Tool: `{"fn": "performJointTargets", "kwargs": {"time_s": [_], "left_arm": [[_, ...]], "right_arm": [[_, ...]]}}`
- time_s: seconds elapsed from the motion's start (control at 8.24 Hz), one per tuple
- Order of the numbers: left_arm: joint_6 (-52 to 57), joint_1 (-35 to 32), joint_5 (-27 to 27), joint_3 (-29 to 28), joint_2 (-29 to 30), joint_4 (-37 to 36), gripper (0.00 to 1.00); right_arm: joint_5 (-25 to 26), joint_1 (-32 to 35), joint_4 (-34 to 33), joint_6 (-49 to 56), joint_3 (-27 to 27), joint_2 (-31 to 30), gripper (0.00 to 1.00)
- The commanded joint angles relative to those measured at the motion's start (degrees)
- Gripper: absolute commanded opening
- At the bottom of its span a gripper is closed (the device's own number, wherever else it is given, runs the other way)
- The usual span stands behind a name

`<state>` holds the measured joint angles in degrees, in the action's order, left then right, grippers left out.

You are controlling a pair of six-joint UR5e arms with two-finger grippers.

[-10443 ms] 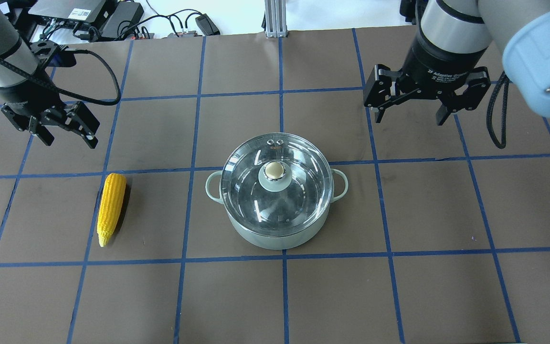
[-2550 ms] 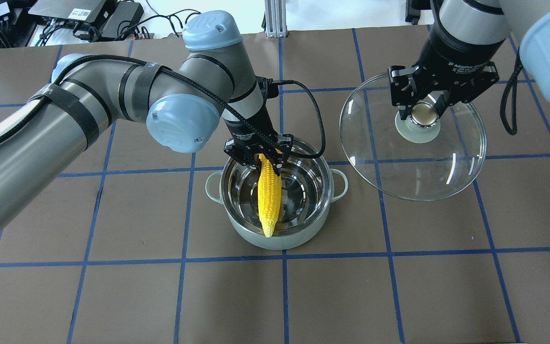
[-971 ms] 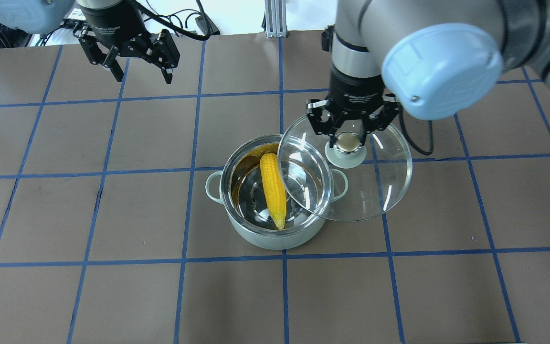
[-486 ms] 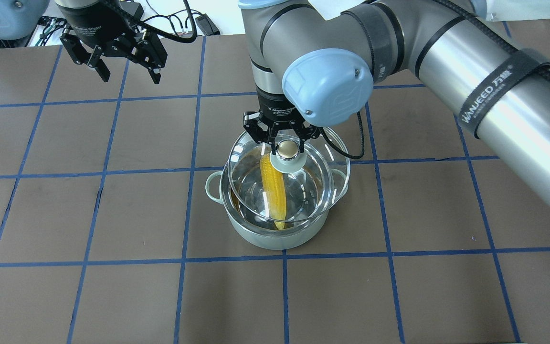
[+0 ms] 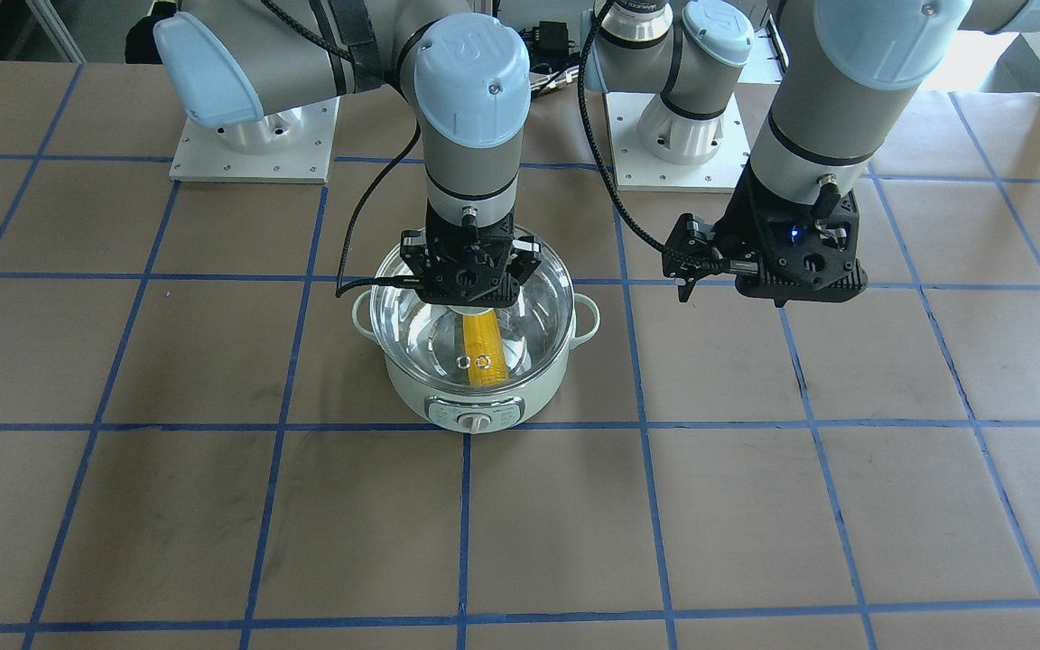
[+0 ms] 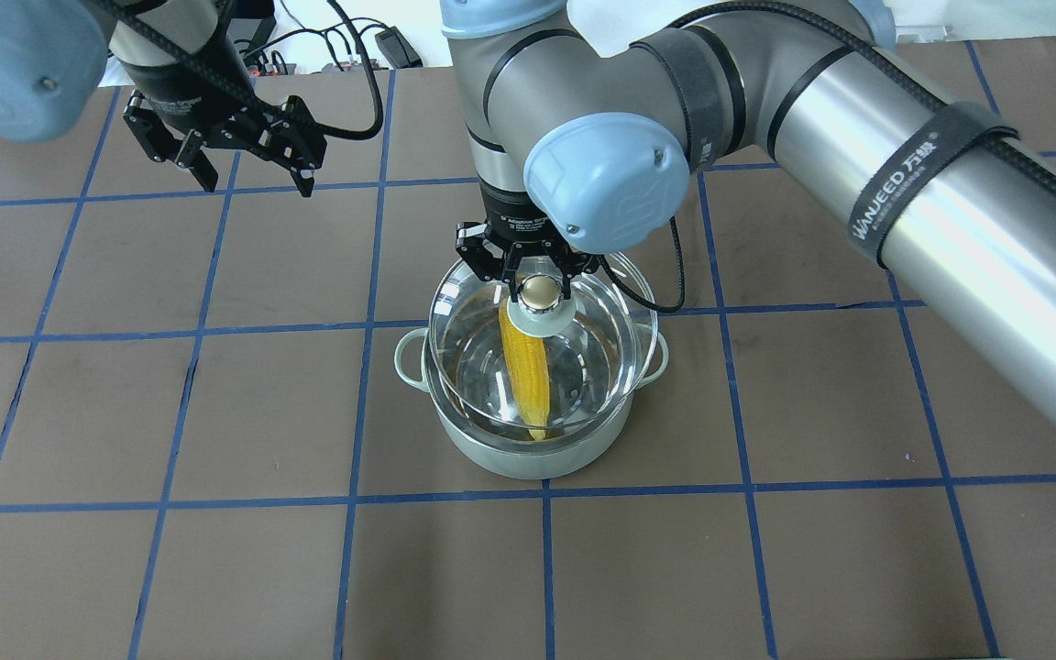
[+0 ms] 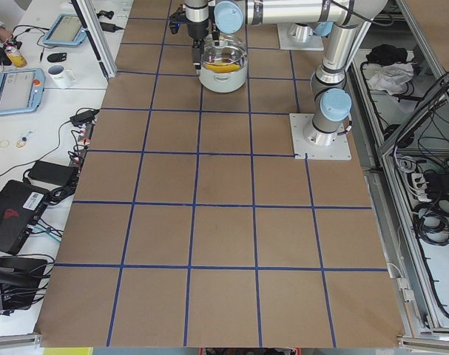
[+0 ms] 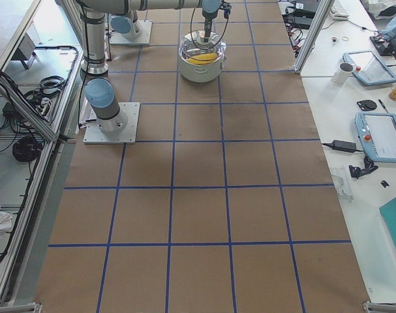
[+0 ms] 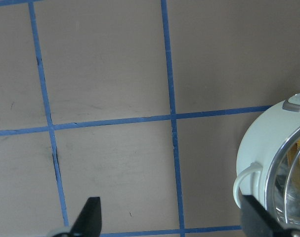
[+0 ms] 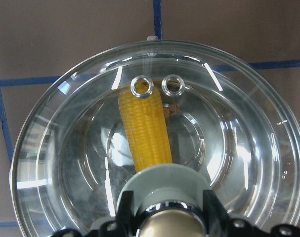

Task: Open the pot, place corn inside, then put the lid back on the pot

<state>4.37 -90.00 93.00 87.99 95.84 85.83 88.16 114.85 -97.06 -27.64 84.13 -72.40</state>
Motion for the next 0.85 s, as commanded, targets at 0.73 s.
{"fn": "performJointTargets", "kwargs": {"time_s": [0.73], "left_arm": [[-0.1,0.1,0.0,2.0,-0.7,-0.8,1.00]], "right_arm": [[-1.1,0.1,-2.7,-1.9,3.6,-0.2,0.11]]}}
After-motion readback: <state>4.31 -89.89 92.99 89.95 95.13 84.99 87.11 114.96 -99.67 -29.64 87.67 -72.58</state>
